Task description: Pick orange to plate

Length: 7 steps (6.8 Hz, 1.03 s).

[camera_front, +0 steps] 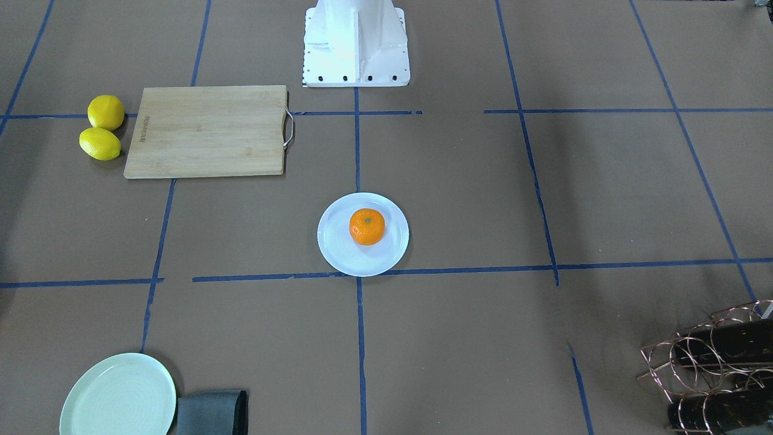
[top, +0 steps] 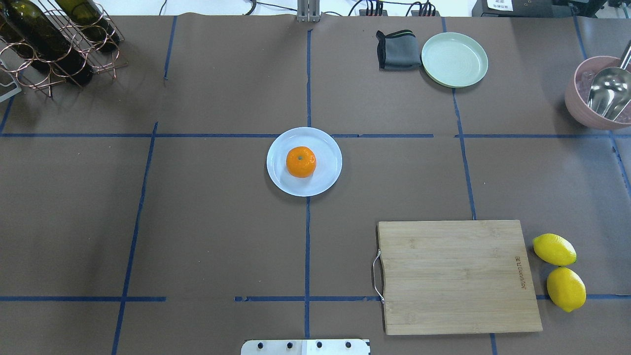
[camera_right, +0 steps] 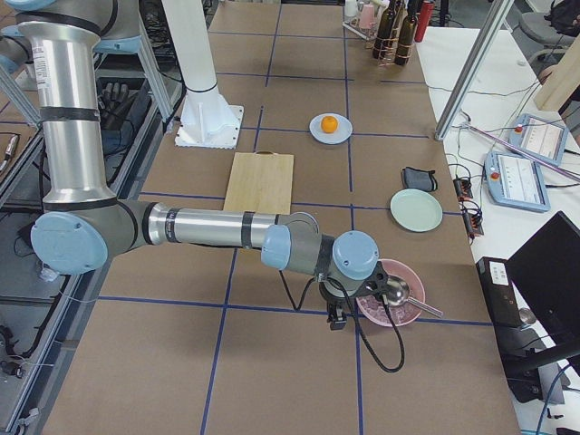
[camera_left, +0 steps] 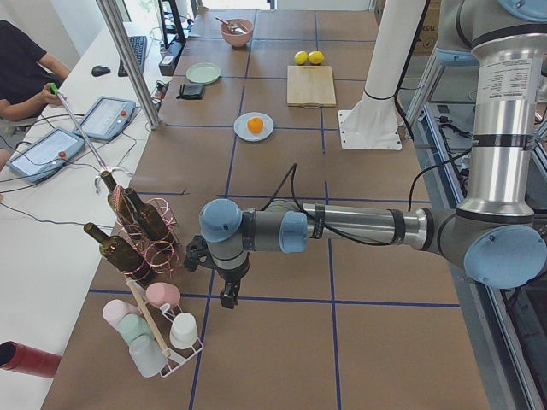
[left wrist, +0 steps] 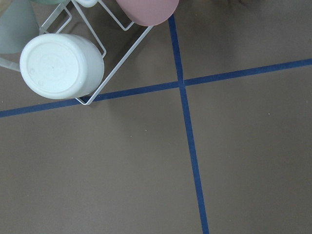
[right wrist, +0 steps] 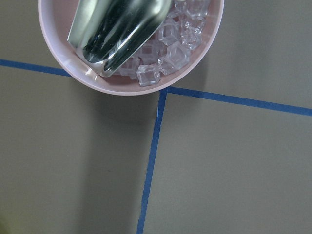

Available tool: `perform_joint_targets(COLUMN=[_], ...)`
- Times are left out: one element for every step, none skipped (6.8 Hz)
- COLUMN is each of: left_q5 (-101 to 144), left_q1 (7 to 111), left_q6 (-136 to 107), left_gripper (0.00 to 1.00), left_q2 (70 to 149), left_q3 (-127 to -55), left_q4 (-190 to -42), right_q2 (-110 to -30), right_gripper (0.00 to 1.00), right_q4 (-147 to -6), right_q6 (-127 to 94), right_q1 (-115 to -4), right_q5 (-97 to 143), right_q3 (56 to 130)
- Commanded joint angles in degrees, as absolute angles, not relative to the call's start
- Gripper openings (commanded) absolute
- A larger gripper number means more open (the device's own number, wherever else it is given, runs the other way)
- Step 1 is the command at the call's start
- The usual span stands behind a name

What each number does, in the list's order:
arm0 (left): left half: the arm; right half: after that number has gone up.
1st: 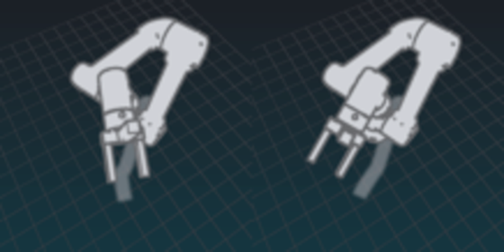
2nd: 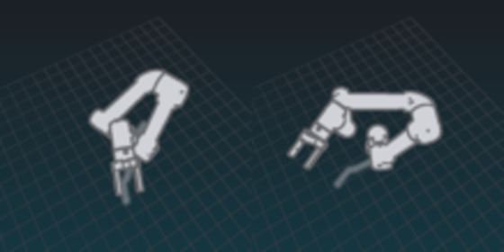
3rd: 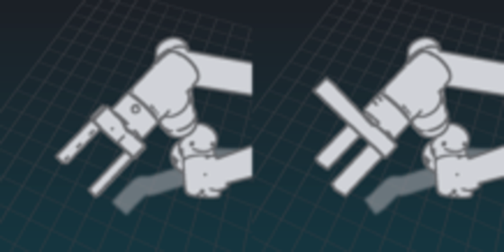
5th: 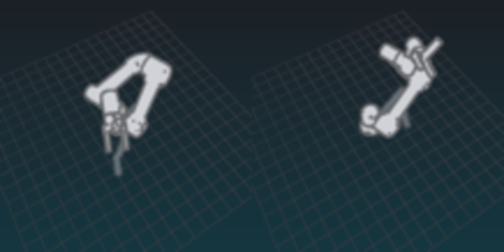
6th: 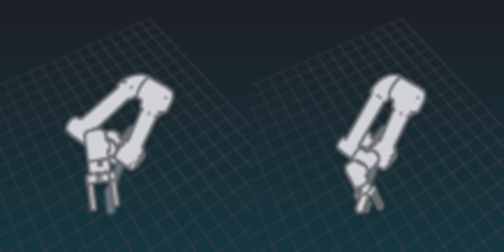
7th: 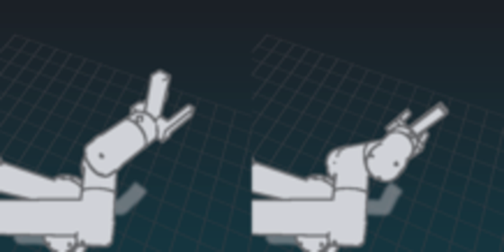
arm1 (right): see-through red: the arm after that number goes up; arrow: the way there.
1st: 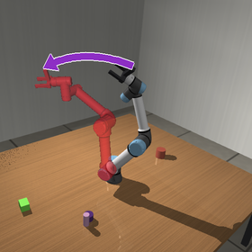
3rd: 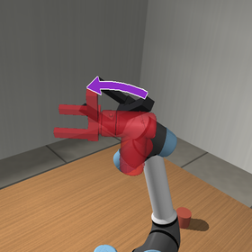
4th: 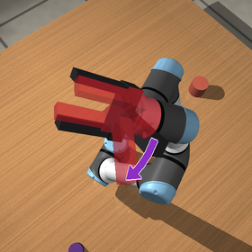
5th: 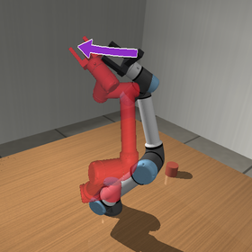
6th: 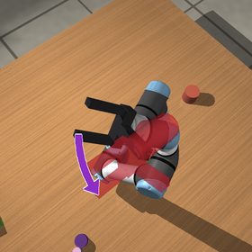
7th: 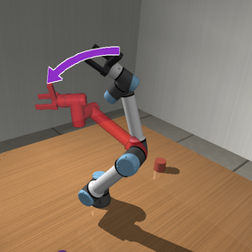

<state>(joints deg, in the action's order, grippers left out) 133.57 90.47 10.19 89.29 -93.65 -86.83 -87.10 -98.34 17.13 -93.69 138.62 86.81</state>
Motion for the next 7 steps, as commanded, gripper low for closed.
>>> perform_joint_targets(left_q5=[133.6,133.6,133.6,133.6,133.6,133.6,133.6], left_q1=[90.4,90.4,90.4,90.4,90.4,90.4,90.4], left_q6=[10.2,10.2,10.2,10.2,10.2,10.2,10.2], left_gripper=[1.00,1.00,1.00,1.00,1.00,1.00,1.00], left_q2=[89.3,89.3,89.3,89.3,89.3,89.3,89.3], left_q3=[-93.4,-93.4,-93.5,-93.6,-93.3,-93.2,-93.2], left_q4=[-86.8,-86.8,-86.8,-86.7,-86.9,-86.9,-86.9], right_q2=[-87.2,-87.2,-87.2,-87.4,-87.4,-87.4,-87.5], right_gripper=[1.00,1.00,1.00,1.00,1.00,1.00,1.00], right_q4=[-98.2,-98.2,-97.5,-97.1,-97.1,-97.1,-97.1], right_q6=[14.8,14.7,14.6,14.2,13.7,13.4,13.3], right_q1=[-93.7,-93.7,-93.7,-93.7,-93.7,-93.7,-93.7], right_q5=[138.8,138.8,138.7,138.7,138.8,138.8,138.8], right_q3=[86.6,86.5,86.5,86.6,86.6,86.6,86.6])
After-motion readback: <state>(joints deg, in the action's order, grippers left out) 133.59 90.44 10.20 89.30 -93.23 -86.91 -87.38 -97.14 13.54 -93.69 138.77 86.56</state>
